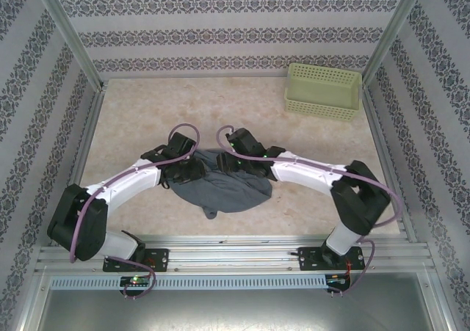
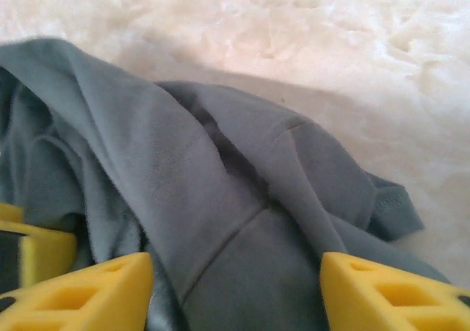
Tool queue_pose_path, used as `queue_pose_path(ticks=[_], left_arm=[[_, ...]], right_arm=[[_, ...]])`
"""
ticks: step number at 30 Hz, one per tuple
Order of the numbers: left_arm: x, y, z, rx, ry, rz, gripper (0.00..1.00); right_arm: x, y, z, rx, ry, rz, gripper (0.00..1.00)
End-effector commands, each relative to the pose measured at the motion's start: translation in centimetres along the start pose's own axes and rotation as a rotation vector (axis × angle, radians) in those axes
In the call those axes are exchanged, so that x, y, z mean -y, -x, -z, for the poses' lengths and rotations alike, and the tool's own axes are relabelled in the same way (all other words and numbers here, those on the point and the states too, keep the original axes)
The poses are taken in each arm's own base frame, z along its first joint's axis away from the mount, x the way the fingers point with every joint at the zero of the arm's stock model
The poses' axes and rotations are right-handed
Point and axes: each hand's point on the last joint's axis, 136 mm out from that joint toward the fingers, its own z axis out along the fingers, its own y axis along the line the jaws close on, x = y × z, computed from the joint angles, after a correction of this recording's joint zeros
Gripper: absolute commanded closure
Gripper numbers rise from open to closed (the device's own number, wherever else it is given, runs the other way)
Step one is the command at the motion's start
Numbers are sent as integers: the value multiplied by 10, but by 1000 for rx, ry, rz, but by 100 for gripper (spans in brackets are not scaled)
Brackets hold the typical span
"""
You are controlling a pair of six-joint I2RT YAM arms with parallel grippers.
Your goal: Fold the inside-out t-shirt
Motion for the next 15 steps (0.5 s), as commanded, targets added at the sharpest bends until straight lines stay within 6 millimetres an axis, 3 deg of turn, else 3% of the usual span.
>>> queue_pose_path(ticks=[1,3,4,9,12,15], left_arm=[[7,-1,4,35,-48,-32,83],[3,-3,6,35,-33,-47,98],[2,-3,7,39,-29,-53,100],[2,14,32,118,-12,-106,100],[6,40,60,206,-18,-119,100],[8,75,101,329,-35,-114,100]], right_arm=[[-3,-4,-16,-61,-5,-22,70],[2,4,-14,-26,-42,-46,94],[5,8,-10,-3,-50,-54,99],[15,47,46,185,-72,-88,100],[27,65,88,287,-79,-124,100],[46,71,126,377,-54,-212,100]])
